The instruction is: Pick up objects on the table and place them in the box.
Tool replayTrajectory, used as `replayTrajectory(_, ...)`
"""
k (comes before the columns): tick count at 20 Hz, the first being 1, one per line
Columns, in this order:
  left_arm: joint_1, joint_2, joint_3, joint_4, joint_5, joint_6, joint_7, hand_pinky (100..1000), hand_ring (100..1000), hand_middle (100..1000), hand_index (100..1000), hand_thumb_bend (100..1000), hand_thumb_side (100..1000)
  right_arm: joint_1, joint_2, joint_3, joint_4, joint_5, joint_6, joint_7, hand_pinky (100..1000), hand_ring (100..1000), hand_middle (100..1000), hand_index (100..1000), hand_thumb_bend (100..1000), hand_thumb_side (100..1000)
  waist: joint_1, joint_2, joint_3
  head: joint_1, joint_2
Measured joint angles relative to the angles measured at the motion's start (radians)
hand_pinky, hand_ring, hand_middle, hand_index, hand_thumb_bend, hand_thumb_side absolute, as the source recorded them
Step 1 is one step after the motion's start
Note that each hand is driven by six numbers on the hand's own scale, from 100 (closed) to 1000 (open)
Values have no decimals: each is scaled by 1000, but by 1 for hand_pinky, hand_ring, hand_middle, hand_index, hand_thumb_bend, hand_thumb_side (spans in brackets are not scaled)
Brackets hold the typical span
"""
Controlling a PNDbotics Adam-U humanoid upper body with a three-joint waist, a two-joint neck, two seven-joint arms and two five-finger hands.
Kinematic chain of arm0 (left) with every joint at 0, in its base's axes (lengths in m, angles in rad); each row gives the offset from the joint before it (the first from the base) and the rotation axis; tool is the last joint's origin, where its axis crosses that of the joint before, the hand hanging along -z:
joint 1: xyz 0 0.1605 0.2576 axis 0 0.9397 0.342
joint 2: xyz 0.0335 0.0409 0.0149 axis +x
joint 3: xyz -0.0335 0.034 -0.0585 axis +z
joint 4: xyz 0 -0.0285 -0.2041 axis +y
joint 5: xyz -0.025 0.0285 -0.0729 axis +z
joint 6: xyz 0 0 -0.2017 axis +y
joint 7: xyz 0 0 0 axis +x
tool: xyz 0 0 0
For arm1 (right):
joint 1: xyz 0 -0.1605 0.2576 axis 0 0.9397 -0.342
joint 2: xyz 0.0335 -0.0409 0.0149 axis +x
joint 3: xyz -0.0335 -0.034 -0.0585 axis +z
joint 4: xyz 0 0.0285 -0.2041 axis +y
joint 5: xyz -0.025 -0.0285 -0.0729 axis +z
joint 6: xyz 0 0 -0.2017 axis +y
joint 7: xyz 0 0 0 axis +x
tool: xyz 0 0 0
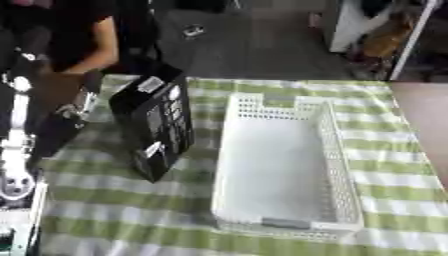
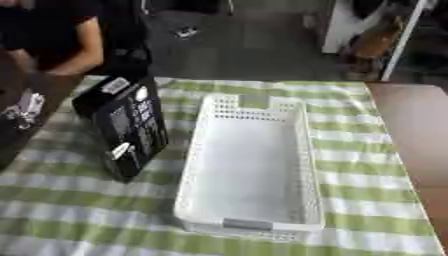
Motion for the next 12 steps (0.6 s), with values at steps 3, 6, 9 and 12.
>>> replayTrajectory(3,0,0,0,0,0,0,0,892,941,979,977,1000,733,0,0,0,0,0,0,0,754,810,850,964,100,745,0,0,0,0,0)
replayTrajectory(6,0,0,0,0,0,0,0,891,941,980,978,1000,731,0,0,0,0,0,0,0,754,810,850,964,100,745,0,0,0,0,0)
replayTrajectory(9,0,0,0,0,0,0,0,891,941,980,978,1000,730,0,0,0,0,0,0,0,754,810,850,964,100,745,0,0,0,0,0)
replayTrajectory(12,0,0,0,0,0,0,0,891,941,980,978,1000,728,0,0,0,0,0,0,0,754,810,850,963,100,745,0,0,0,0,0)
